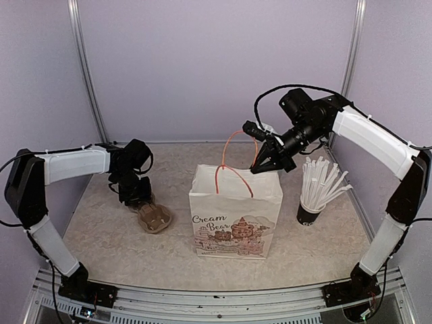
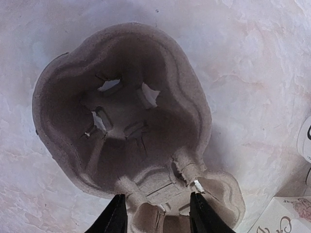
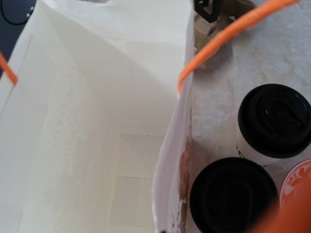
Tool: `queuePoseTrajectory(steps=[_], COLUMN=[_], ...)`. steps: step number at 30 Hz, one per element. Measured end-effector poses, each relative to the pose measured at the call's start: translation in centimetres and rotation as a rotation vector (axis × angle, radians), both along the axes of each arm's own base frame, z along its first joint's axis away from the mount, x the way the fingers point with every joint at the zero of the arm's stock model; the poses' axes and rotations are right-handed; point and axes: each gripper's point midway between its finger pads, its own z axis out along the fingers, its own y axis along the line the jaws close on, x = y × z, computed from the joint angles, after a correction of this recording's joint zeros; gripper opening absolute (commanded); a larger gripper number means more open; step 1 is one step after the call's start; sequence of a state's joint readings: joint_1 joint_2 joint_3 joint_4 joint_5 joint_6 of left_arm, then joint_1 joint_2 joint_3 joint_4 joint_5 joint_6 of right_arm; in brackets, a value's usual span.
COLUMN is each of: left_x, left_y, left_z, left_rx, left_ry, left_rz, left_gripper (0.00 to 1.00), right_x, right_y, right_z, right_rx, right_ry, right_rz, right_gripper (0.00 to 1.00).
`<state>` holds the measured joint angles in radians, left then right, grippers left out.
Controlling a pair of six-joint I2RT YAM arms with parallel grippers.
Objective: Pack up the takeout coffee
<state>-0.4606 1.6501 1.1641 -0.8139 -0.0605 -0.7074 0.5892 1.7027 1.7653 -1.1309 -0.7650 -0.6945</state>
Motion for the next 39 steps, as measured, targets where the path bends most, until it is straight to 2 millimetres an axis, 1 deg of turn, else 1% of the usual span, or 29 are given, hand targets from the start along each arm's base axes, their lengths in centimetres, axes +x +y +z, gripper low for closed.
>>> queuePoseTrajectory(steps=[4, 6, 7, 8, 9, 10, 11, 12, 13, 14, 16, 18, 21, 23, 25, 27, 30, 32, 35, 37, 39], left_x=[0.3, 0.7, 1.0, 1.3, 1.9, 2.3, 2.6, 3.2, 3.7, 4.3, 5.4, 6.1, 7.8, 9.2, 10.5, 11.1, 10.8, 10.1, 9.1, 8.3, 7.1], left_y=[0.1, 0.4, 0.7, 0.7, 1.4, 1.9, 2.2, 2.6, 2.8, 2.9, 2.8, 2.3, 1.0, -0.5, -2.6, -4.6, -6.9, -7.5, -7.1, -6.7, -6.2], left_z=[-0.7, -0.7, -0.7, -0.6, -0.6, -0.6, -0.7, -0.8, -1.1, -1.5, -2.5, -3.5, -4.2, -3.7, -2.7, -1.7, -1.2, -1.4, -1.7, -1.4, 0.3], left_rx=[0.0, -0.005, -0.008, -0.013, -0.016, -0.016, -0.014, -0.009, -0.007, 0.001, 0.012, 0.02, 0.032, 0.031, 0.021, 0.008, -0.008, -0.002, 0.035, 0.057, 0.074], left_ry=[0.01, 0.0, -0.007, -0.017, -0.025, -0.031, -0.032, -0.032, -0.031, -0.026, -0.012, 0.002, -0.004, -0.035, -0.082, -0.122, -0.148, -0.136, -0.116, -0.105, -0.116], left_rz=[0.035, 0.048, 0.059, 0.063, 0.085, 0.099, 0.108, 0.111, 0.119, 0.117, 0.108, 0.093, 0.052, 0.013, -0.039, -0.097, -0.174, -0.202, -0.233, -0.261, -0.3], left_gripper=[0.43, 0.42, 0.4, 0.37, 0.32, 0.21, 0.12, 0.06, 0.02, 0.01, 0.01, 0.03, 0.08, 0.11, 0.15, 0.19, 0.22, 0.26, 0.34, 0.37, 0.4], right_x=[-0.2, -0.3, -0.3, -0.3, -0.3, -0.4, -0.3, -0.3, -0.3, -0.3, -0.3, -0.3, -0.2, -0.2, -0.2, -0.2, -0.2, -0.2, -0.2, -0.2, -0.2], right_y=[0.0, 0.0, 0.0, 0.0, 0.0, 0.0, 0.0, 0.0, 0.0, 0.0, 0.0, 0.0, 0.0, 0.0, 0.0, 0.0, 0.0, 0.0, 0.0, 0.0, 0.0], right_z=[-0.2, -0.2, -0.2, -0.2, -0.3, -0.3, -0.3, -0.2, -0.2, -0.2, -0.2, -0.2, -0.2, -0.2, -0.2, -0.2, -0.3, -0.3, -0.3, -0.3, -0.3], right_rx=[0.002, 0.005, 0.006, 0.008, 0.009, 0.01, 0.01, 0.011, 0.012, 0.012, 0.012, 0.013, 0.012, 0.012, 0.011, 0.01, 0.009, 0.009, 0.008, 0.009, 0.009], right_ry=[0.006, 0.006, 0.006, 0.008, 0.009, 0.01, 0.01, 0.009, 0.008, 0.007, 0.006, 0.004, 0.002, 0.001, 0.001, 0.001, 0.001, 0.001, 0.002, 0.002, 0.002], right_rz=[0.003, 0.004, 0.005, 0.006, 0.007, 0.008, 0.008, 0.008, 0.008, 0.008, 0.007, 0.007, 0.006, 0.006, 0.005, 0.005, 0.004, 0.004, 0.004, 0.004, 0.004], right_gripper=[0.0, 0.0, 0.0, 0.0, 0.0, 0.0, 0.0, 0.0, 0.0, 0.0, 0.0, 0.0, 0.0, 0.0, 0.0, 0.0, 0.0, 0.0, 0.0, 0.0, 0.0])
